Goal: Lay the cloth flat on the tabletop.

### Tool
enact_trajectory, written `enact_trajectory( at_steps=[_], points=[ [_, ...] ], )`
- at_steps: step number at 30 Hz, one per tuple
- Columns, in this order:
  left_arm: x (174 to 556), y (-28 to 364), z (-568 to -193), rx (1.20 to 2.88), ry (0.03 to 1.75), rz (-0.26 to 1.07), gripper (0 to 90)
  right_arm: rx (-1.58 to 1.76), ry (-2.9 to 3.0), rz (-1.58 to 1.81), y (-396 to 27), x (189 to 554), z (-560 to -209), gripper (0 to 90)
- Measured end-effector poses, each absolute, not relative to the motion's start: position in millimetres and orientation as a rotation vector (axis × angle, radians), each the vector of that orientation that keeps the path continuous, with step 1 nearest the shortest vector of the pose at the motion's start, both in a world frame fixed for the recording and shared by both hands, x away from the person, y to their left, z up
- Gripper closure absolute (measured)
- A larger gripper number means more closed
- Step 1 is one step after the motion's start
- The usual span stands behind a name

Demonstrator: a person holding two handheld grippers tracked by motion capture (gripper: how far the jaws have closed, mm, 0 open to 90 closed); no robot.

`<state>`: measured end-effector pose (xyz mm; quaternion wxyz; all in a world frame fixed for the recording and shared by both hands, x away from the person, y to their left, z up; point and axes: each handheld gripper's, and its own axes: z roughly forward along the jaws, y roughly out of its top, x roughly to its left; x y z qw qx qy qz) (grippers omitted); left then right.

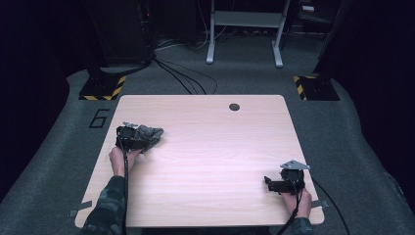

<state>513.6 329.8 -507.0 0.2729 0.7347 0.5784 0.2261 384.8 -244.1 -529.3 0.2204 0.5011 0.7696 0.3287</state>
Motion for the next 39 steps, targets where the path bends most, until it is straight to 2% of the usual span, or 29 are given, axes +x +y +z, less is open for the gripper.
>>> enact_trajectory(
  at_steps=[1,8,13,26,39],
  points=[
    [513.3,330.3,-507.6,1.976,1.560,0.601,37.1,1.385,2.128,0.909,-244.1,384.8,-529.4,4.4],
    [507.6,330.5,-511.9,1.968,1.525,0.677,62.0,1.384,2.128,0.909,-244.2,384.8,-529.4,4.4],
    [505.9,331.1,-510.8,1.951,1.517,0.681,72.2,1.385,2.128,0.909,-244.1,384.8,-529.4,4.4],
    [488.9,320.8,-484.5,1.883,1.399,0.680,73.9,1.387,2.127,0.910,-244.1,384.8,-529.3,4.4],
    [469.2,303.2,-459.9,1.902,1.304,0.649,73.5,1.388,2.127,0.909,-244.1,384.9,-529.4,4.5]
  ],
)
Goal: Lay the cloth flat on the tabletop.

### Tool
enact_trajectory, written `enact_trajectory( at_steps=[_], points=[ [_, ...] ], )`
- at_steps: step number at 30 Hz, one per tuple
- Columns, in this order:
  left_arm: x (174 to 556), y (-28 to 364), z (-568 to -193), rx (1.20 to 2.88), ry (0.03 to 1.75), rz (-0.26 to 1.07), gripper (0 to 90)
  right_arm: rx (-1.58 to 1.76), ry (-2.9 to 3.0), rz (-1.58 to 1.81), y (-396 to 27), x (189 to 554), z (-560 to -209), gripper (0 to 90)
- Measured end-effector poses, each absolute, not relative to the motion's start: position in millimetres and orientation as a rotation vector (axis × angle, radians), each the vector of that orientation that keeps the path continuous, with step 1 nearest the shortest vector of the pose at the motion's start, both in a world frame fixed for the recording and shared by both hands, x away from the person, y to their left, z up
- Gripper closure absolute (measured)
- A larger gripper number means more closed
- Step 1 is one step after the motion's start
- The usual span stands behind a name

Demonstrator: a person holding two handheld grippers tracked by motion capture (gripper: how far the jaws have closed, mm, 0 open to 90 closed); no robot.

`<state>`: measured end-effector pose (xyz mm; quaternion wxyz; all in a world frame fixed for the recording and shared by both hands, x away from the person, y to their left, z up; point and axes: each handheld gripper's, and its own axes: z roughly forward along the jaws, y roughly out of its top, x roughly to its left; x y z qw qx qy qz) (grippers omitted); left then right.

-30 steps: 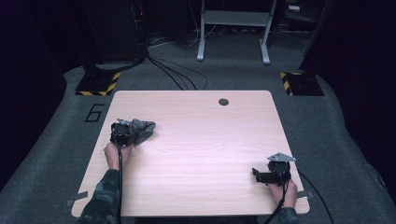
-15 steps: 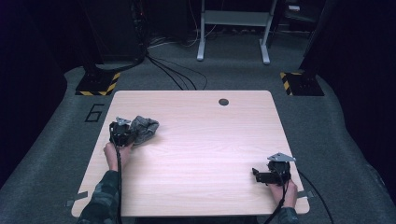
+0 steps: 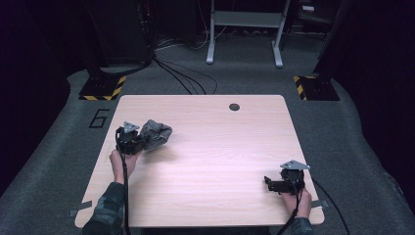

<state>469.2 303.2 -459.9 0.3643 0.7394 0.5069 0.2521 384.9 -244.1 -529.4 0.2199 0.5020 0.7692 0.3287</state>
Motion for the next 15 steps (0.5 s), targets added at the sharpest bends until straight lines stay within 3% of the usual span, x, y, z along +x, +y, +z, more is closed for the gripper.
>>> enact_trajectory(
  at_steps=[15],
  points=[
    [448.2,246.2,-450.0,1.973,1.150,0.541,73.1,1.394,2.121,0.913,-244.0,384.8,-529.4,4.7]
  ],
)
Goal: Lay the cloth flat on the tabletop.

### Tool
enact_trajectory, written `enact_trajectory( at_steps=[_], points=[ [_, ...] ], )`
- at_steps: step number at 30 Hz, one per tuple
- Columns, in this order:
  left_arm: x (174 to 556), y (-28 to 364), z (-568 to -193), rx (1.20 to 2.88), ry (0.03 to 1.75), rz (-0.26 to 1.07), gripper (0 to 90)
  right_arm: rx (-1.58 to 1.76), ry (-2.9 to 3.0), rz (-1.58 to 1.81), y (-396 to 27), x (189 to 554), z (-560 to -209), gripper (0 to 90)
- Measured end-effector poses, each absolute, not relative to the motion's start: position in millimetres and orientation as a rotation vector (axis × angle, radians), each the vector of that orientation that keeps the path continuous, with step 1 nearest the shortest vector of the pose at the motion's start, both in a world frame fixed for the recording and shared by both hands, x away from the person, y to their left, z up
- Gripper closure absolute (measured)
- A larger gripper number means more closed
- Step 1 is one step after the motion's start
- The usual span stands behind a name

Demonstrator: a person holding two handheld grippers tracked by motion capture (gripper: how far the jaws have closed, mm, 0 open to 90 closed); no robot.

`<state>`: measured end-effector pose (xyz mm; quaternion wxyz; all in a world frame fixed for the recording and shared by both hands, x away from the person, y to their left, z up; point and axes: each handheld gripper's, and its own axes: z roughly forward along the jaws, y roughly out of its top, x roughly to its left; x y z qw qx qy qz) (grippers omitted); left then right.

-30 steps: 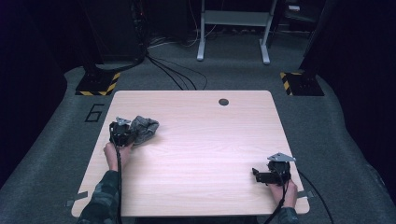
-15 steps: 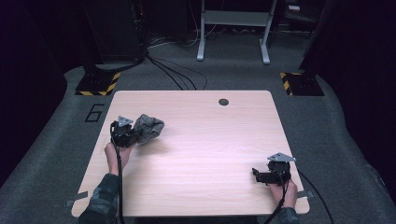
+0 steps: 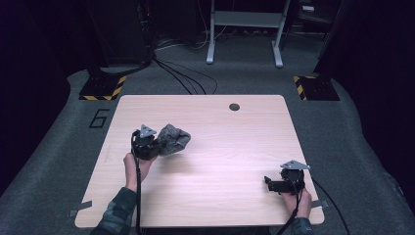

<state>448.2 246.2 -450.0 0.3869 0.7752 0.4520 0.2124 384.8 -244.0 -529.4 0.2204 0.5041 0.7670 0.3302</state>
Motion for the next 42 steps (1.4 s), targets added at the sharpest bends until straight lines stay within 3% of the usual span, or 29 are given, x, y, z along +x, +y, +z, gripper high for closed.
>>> enact_trajectory(
  at_steps=[18,20,24,28,37,42],
  points=[
    [426.6,170.8,-478.7,2.090,1.003,0.354,69.2,1.393,2.121,0.912,-243.9,384.6,-529.4,4.8],
    [426.9,165.1,-486.0,2.128,0.999,0.339,60.0,1.393,2.120,0.912,-243.9,384.6,-529.4,4.8],
    [418.9,165.8,-492.0,2.111,1.006,0.321,32.6,1.394,2.121,0.908,-243.9,383.9,-529.2,5.3],
    [407.0,175.8,-485.3,2.081,0.999,0.325,22.1,1.407,2.118,0.900,-242.9,384.3,-528.1,6.4],
    [384.5,188.5,-487.2,2.050,1.039,0.323,23.5,1.285,2.164,1.009,-199.9,375.9,-497.4,14.4],
    [374.5,185.7,-490.8,2.047,1.060,0.326,32.8,1.100,2.258,1.078,-147.8,373.8,-473.3,27.6]
  ],
)
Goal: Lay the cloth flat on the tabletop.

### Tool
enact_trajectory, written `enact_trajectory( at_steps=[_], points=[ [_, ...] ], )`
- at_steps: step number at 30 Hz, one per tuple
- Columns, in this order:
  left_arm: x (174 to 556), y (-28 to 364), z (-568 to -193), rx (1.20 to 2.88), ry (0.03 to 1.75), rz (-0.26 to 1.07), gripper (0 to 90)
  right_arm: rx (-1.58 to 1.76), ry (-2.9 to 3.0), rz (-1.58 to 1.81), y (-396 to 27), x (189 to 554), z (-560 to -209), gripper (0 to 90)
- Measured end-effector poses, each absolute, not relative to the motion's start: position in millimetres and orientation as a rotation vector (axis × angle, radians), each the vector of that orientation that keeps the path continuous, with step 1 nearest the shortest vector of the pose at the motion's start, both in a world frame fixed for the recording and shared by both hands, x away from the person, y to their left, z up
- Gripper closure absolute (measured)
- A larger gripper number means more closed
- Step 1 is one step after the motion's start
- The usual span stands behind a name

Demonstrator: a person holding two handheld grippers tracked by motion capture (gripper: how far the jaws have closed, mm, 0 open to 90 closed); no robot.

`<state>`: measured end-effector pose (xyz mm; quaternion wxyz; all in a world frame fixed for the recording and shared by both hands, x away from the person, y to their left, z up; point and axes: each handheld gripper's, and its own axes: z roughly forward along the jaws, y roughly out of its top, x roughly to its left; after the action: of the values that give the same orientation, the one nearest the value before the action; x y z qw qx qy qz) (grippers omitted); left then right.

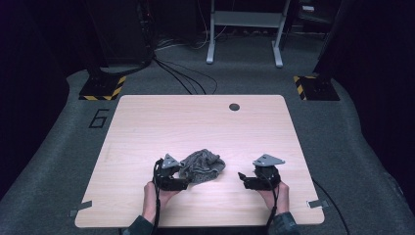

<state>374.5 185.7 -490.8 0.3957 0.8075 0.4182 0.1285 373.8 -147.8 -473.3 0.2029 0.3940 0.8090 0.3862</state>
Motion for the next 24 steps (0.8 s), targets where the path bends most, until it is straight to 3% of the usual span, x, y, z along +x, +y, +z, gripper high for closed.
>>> enact_trajectory(
  at_steps=[8,11,19,24],
  points=[
    [368.0,184.7,-501.7,2.071,1.077,0.299,43.6,0.926,2.386,1.098,-98.3,376.7,-460.7,40.3],
    [370.7,181.8,-504.9,2.093,1.077,0.307,52.7,0.874,2.424,1.049,-80.3,381.4,-461.4,45.0],
    [374.2,176.8,-515.9,2.142,1.060,0.295,82.8,0.910,2.490,0.880,-60.2,399.7,-482.0,79.1],
    [375.4,177.9,-515.9,2.134,1.058,0.290,87.5,0.927,2.469,0.885,-65.9,402.2,-482.3,89.5]
  ],
)
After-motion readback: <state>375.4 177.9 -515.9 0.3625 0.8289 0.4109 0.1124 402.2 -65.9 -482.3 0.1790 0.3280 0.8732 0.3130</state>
